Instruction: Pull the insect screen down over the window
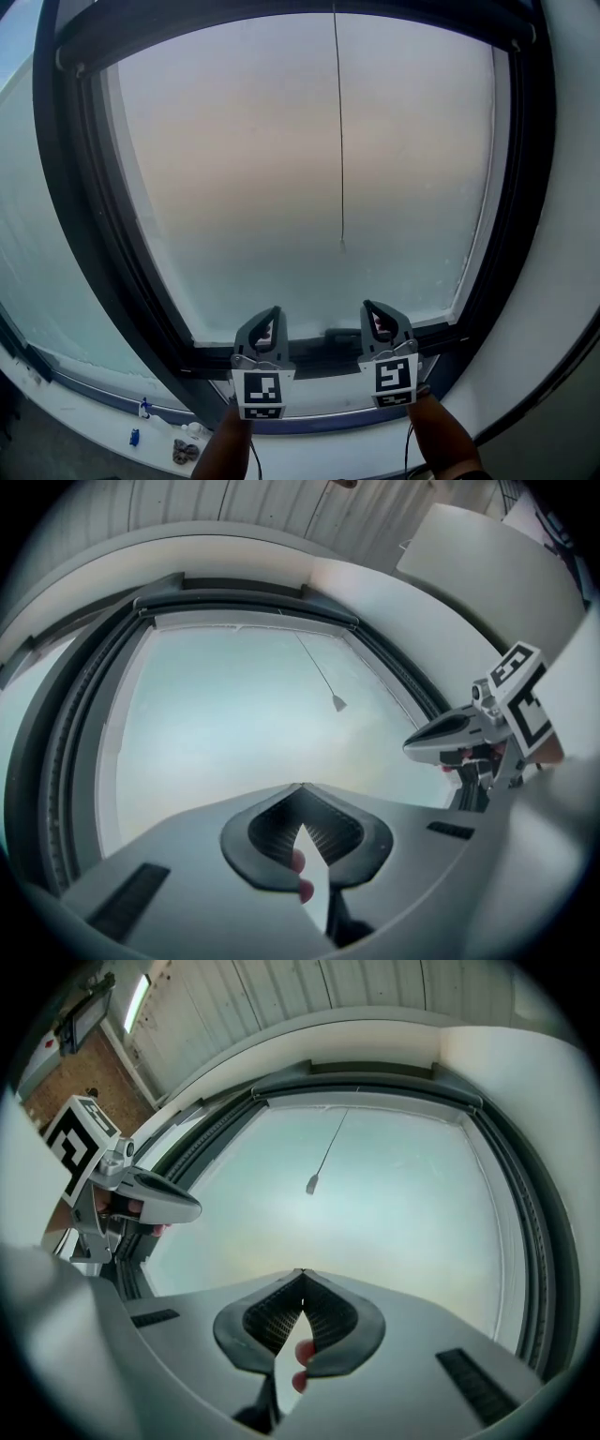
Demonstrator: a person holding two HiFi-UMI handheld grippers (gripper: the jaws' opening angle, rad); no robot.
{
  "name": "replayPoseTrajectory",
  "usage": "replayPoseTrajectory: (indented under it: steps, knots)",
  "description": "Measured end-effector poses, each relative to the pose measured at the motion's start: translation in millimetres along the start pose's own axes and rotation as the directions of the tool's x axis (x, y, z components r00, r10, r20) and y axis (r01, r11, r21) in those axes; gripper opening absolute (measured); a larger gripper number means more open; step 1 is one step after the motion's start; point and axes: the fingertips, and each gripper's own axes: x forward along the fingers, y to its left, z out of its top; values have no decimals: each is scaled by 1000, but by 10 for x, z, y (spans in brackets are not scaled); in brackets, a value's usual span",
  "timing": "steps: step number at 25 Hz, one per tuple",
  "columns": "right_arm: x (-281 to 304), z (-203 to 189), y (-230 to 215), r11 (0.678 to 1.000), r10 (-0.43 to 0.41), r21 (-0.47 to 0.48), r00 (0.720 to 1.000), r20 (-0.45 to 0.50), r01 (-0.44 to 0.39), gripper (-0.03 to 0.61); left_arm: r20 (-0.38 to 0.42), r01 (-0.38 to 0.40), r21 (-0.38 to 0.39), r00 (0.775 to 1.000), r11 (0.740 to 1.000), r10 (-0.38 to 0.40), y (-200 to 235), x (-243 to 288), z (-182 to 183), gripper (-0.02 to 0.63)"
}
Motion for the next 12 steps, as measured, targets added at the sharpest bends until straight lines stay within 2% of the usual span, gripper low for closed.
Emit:
replayPoseTrajectory:
  steps: [4, 6, 9, 12]
  knots:
    - [165, 471, -264, 995, -10, -94, 997, 71, 17, 3, 50, -46, 82, 998, 996, 42, 204, 176, 344, 3]
    - [287, 662, -382, 979, 1, -204, 994, 109, 22, 3, 90, -78, 120, 994, 990, 67, 376, 254, 573, 3]
    - [413, 953, -554, 924, -4, -378, 989, 145, 59, 3, 183, -94, 189, 981, 978, 59, 545, 310, 939, 3]
    - [526, 1203, -719, 868, -23, -488, 990, 141, 90, 3, 161, -130, 276, 983, 952, 88, 707, 463, 1198, 3]
